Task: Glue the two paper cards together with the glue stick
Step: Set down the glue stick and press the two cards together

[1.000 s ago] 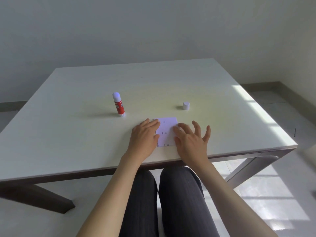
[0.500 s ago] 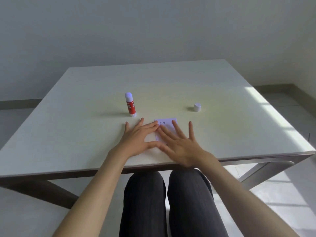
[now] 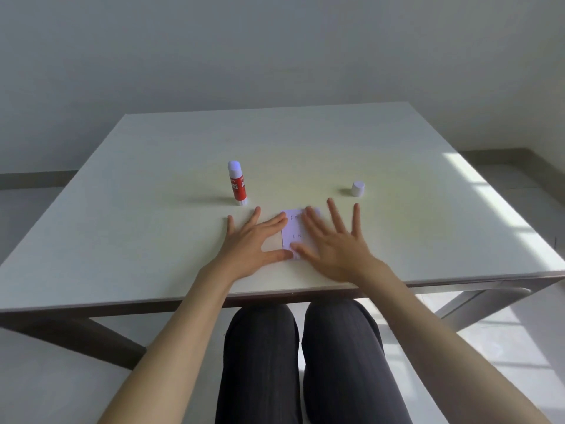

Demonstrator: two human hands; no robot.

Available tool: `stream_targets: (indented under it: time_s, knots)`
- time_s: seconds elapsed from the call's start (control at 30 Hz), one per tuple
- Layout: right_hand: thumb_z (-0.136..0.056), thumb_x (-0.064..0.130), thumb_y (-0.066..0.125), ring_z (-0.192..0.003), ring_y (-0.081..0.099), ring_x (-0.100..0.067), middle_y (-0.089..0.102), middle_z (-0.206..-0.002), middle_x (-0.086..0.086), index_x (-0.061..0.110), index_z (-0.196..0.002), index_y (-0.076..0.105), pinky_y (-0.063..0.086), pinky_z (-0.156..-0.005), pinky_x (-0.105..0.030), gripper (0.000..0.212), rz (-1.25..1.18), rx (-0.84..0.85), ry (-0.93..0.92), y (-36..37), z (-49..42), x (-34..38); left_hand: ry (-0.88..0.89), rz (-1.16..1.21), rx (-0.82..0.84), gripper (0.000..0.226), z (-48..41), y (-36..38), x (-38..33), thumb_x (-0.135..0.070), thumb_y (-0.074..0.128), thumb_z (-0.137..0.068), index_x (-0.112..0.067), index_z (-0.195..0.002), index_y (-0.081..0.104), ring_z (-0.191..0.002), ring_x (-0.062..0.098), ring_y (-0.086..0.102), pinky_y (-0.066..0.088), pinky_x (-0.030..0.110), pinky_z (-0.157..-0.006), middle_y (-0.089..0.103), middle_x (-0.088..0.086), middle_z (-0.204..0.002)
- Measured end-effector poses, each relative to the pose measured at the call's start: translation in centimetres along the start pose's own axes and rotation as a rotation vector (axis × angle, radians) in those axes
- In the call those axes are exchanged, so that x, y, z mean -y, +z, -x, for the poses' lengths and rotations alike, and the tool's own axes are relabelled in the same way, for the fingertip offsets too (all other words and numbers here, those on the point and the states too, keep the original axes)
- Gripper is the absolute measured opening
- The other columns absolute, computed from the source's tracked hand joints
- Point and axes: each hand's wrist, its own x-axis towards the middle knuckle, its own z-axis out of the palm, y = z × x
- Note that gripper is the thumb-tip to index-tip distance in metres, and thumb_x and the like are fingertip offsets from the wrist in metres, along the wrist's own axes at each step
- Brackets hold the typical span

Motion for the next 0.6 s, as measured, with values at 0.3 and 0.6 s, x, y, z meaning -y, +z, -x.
stream_targets:
  time_s: [0.3,0.6]
  knots:
    - [-0.084,0.069,0.001,-0.147,-0.019,-0.024,-0.009,-0.161,0.012,0.027,-0.151,-0.007,-0.022,-0.109,-0.058,0.08,0.065,-0.008,0.006,-0.1,1.3,-0.6,0.0,0.021,0.006,0.075,0.1,0.1,0.2,-0.061,0.051,-0.082,-0.04,-0.147,0.022,-0.148,0.011,-0.009,-0.017,0.054,-0.112,0.014,-0.029,-0.155]
    - [-0.076,0.069,-0.007,-0.147,-0.02,-0.02,-0.012,-0.159,0.019,0.034,-0.148,-0.012,-0.021,-0.11,-0.057,0.081,-0.008,-0.006,0.015,0.1,3.5,-1.7,-0.014,0.015,0.026,0.073,0.1,-0.1,0.0,-0.057,0.051,-0.084,-0.039,-0.148,0.02,-0.148,0.011,-0.011,-0.018,0.053,-0.112,0.012,-0.028,-0.156]
